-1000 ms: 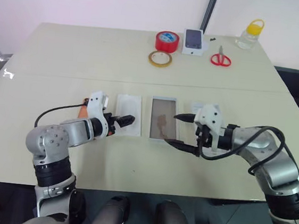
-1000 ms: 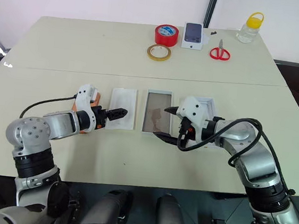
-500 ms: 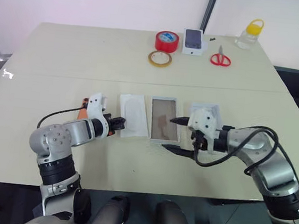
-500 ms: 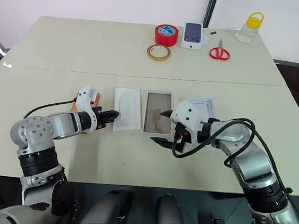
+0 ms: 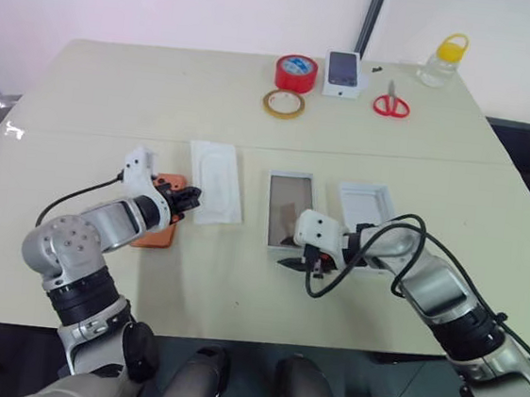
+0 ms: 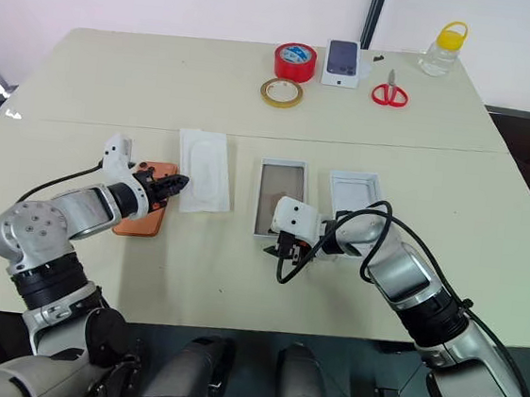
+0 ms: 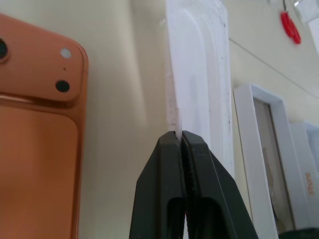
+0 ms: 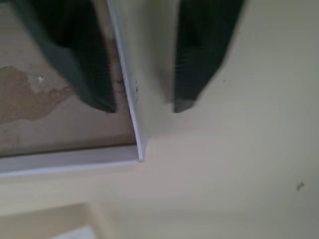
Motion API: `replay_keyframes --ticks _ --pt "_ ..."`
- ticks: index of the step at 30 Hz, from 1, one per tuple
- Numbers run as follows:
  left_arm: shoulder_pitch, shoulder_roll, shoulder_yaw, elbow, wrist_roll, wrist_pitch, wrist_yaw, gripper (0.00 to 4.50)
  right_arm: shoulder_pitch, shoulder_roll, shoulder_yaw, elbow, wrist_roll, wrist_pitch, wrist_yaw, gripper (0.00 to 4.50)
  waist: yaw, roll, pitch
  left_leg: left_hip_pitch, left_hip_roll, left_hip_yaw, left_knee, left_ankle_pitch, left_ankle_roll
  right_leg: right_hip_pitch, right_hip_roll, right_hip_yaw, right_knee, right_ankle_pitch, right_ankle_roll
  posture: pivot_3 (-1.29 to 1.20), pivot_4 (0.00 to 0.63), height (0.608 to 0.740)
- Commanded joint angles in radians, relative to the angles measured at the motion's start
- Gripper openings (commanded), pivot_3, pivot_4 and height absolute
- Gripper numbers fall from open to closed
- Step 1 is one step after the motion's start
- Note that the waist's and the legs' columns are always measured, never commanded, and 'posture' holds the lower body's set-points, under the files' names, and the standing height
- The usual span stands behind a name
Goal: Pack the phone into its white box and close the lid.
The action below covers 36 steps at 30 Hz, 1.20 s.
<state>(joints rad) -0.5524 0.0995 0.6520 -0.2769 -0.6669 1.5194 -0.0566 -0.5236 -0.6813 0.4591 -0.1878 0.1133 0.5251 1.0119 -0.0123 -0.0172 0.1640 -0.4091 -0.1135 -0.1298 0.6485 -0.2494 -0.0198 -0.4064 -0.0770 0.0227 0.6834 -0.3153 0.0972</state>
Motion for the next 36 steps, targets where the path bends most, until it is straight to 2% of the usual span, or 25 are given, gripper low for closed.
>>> replay_keyframes --ticks 1,8,14,20,24,28,31,36 --pt "-0.024 0.009 0.036 -0.037 -0.028 0.005 -0.008 0.0 -0.029 0.022 -0.003 -0.013 -0.022 -0.047 0.012 0.04 -0.001 0.0 0.0 0.0 0.0 0.0 0.0 0.0 0.0 0.0 0.0 0.0 0.0 0.0 0.0 0.0 0.15 0.74" --pt "-0.088 0.044 0.102 0.003 -0.035 -0.005 -0.009 0.0 -0.083 0.111 0.057 -0.026 -0.073 -0.075 0.024 0.04 -0.004 0.0 0.0 0.0 0.0 0.0 0.0 0.0 0.0 0.0 0.0 0.0 0.0 0.0 0.0 0.0 0.15 0.74" --pt "-0.122 0.05 0.105 0.011 -0.033 0.008 -0.001 0.0 -0.157 0.219 0.163 0.098 -0.191 -0.151 -0.001 0.04 -0.004 -0.001 0.0 0.0 0.0 -0.001 0.0 0.0 -0.001 0.0 0.0 0.0 0.0 0.0 0.0 0.0 0.15 0.74" --pt "-0.115 0.011 0.123 -0.036 -0.041 0.04 0.014 0.0 -0.183 0.289 0.125 0.162 -0.217 -0.135 -0.05 0.04 -0.004 -0.002 -0.001 0.0 0.0 -0.001 0.0 0.001 -0.001 0.0 0.0 -0.001 0.0 0.0 0.0 0.0 0.15 0.74" --pt "-0.117 -0.029 0.135 -0.067 -0.036 0.07 0.025 0.0 -0.167 0.304 0.046 0.093 -0.139 -0.068 -0.037 1.26 -0.005 -0.002 -0.001 0.0 0.0 -0.001 0.0 0.001 -0.001 -0.001 0.001 -0.001 0.001 0.0 0.0 0.0 0.15 0.74" --pt "-0.115 -0.059 0.128 -0.089 -0.032 0.094 0.028 0.0 -0.139 0.264 -0.058 -0.005 -0.065 -0.008 -0.028 3.29 -0.003 -0.002 -0.001 0.0 0.0 -0.001 0.0 0.001 -0.001 -0.001 0.001 -0.001 0.001 0.0 0.0 0.0 0.15 0.74" --pt "-0.099 -0.074 0.107 -0.097 -0.039 0.095 0.035 0.0 -0.098 0.184 -0.132 -0.07 -0.013 0.022 0.009 3.29 -0.001 -0.002 -0.001 0.0 0.0 -0.001 0.0 0.001 -0.001 0.0 0.0 -0.001 0.0 0.0 0.0 0.0 0.15 0.74" --pt "-0.066 -0.109 0.066 -0.105 -0.052 0.095 0.057 0.0 -0.043 0.085 -0.209 -0.07 0.012 0.013 0.009 3.29 -0.002 -0.002 -0.001 0.0 0.0 -0.001 0.0 0.0 -0.001 0.0 0.0 -0.001 0.0 0.0 0.0 0.0 0.15 0.74"
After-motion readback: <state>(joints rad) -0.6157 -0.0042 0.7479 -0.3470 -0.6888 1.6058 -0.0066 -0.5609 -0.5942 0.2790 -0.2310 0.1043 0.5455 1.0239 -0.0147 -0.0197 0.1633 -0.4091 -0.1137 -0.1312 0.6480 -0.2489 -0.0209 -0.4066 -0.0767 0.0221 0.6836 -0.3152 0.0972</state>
